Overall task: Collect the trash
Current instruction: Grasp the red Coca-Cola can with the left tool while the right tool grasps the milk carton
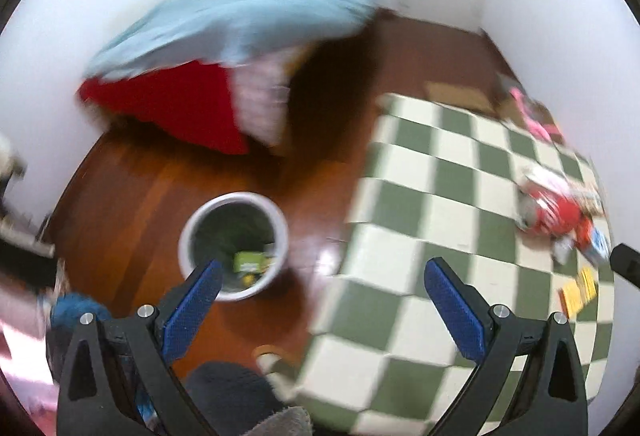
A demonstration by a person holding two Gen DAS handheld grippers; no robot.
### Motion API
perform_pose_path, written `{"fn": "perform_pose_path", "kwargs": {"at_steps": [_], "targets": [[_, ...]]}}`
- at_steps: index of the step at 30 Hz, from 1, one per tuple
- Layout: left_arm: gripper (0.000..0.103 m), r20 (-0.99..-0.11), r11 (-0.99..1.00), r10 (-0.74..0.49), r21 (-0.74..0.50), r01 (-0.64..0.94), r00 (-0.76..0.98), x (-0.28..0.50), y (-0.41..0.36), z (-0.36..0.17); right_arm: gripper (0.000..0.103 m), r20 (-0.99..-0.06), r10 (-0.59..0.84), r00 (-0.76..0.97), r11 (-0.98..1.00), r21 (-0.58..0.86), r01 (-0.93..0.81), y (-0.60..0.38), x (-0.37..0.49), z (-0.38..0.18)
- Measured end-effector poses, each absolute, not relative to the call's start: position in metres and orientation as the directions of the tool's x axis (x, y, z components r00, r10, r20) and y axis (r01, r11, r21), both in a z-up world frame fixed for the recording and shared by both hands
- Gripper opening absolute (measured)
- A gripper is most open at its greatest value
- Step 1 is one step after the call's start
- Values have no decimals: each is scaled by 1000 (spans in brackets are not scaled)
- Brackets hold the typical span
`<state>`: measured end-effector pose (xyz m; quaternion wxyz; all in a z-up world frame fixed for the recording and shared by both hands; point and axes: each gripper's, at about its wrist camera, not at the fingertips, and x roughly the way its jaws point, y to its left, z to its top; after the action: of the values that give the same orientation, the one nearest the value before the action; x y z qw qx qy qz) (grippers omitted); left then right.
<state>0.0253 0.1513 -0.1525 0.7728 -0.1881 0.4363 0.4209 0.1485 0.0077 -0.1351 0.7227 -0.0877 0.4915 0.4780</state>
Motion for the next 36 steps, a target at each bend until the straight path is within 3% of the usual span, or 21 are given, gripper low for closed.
{"fn": "perform_pose_path", "kwargs": {"at_steps": [8,13,18,20,24,26,28,36], "targets": [[103,-837,858,441,288,-425,325,213,73,-180,103,-900,390,196,760,194,-620,-86,303,-178],[103,-848,907,420,397,-138,324,287,35,-202,101,-941,275,196,823,125,-553,-128,383,-213],[103,-874,899,373,424,113,311,325,18,-224,75,-956,237,170,829,108,-548,-144,416,-233],[103,-890,895,350,410,176,291,330,18,-232,75,-958,237,161,830,114,-547,-143,424,-237],[103,-916,891,321,378,252,240,343,22,-248,75,-960,238,147,822,118,-558,-140,436,-242],[92,-925,891,305,361,275,226,346,22,-255,75,-962,237,138,816,120,-566,-136,440,-245],[68,-940,899,281,329,288,195,346,22,-263,75,-964,236,127,811,123,-572,-132,444,-248],[67,-939,921,269,316,227,214,332,27,-255,75,-971,221,90,778,119,-617,-112,447,-261]]}}
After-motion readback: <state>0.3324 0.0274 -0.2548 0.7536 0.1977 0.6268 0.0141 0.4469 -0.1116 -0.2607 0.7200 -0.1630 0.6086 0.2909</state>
